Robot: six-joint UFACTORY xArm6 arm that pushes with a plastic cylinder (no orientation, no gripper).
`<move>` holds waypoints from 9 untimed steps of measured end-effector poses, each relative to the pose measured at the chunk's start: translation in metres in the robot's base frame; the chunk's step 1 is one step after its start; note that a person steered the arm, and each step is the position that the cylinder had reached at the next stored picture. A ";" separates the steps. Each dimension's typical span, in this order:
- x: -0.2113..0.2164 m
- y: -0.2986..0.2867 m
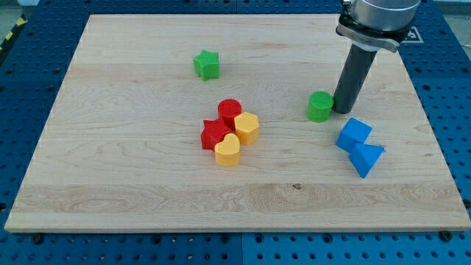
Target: Place the green circle in between the green star and red circle
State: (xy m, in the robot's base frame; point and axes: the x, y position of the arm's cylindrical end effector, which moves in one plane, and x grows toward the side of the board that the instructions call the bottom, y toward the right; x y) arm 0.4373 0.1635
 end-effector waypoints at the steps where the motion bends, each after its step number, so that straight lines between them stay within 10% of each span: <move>1: 0.000 -0.001; 9: -0.050 -0.098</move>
State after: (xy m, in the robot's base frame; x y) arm 0.3877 0.0650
